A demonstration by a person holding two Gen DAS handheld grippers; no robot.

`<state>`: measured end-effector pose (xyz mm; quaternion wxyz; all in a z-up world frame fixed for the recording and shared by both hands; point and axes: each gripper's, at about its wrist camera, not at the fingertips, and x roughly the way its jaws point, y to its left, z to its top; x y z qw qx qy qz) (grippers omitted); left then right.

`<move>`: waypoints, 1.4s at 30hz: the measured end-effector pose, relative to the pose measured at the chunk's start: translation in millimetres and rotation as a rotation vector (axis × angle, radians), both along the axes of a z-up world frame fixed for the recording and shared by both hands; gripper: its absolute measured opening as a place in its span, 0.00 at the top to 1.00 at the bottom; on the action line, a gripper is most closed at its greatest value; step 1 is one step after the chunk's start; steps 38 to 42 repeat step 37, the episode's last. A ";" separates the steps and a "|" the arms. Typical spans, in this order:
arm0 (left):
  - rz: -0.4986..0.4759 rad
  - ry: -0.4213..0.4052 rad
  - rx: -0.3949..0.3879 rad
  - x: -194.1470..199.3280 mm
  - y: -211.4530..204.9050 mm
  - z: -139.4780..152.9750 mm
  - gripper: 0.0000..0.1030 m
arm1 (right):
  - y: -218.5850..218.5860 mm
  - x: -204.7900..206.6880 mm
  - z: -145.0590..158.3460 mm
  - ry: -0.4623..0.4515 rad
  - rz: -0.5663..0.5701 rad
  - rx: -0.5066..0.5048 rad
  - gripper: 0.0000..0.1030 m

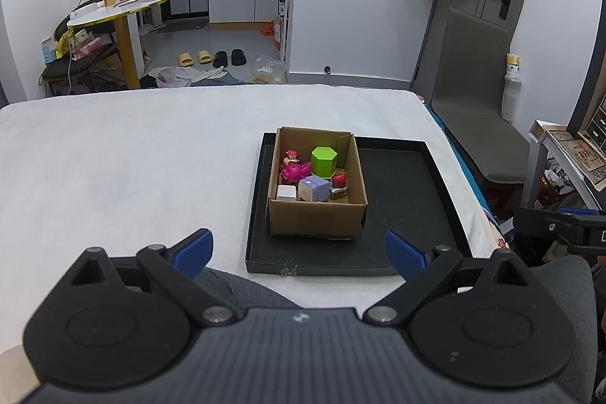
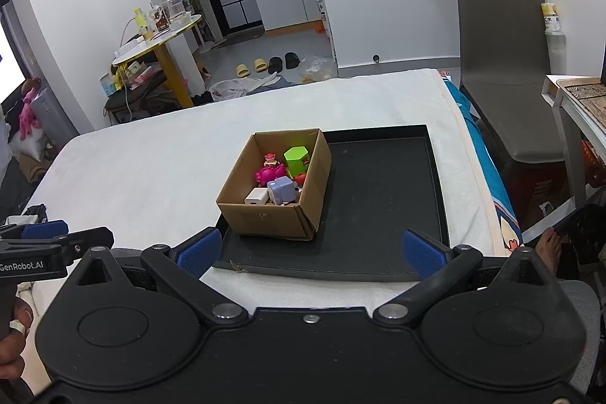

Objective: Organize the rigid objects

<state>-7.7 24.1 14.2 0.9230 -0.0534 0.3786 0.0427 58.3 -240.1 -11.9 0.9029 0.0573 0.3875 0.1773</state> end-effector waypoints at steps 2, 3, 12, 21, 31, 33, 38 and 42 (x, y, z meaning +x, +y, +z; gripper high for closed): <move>-0.001 0.000 0.000 -0.2 0.0 0.3 0.06 | 0.1 0.1 -0.1 0.000 -0.001 -0.001 0.00; 0.000 0.000 0.000 0.0 -0.2 0.0 0.06 | 0.1 0.1 -0.1 0.000 -0.001 0.000 0.00; 0.001 0.001 0.000 0.6 -0.6 0.8 0.06 | 0.1 0.4 -0.1 -0.001 0.000 0.000 0.00; 0.008 0.002 0.002 1.7 -0.3 1.9 0.06 | 0.0 0.1 -0.1 0.000 -0.001 0.000 0.00; 0.010 0.001 0.004 1.8 -1.3 0.9 0.06 | -0.7 1.5 -2.0 0.006 -0.008 -0.001 0.00; 0.010 0.001 0.007 1.5 -2.0 0.5 0.06 | -1.3 1.4 -3.2 0.008 -0.009 -0.001 0.00; 0.005 0.006 0.004 2.4 -2.5 -0.6 0.06 | -1.4 0.5 -3.7 0.010 -0.011 -0.002 0.00; 0.005 0.006 0.004 2.4 -2.5 -0.6 0.06 | -1.4 0.5 -3.7 0.010 -0.011 -0.002 0.00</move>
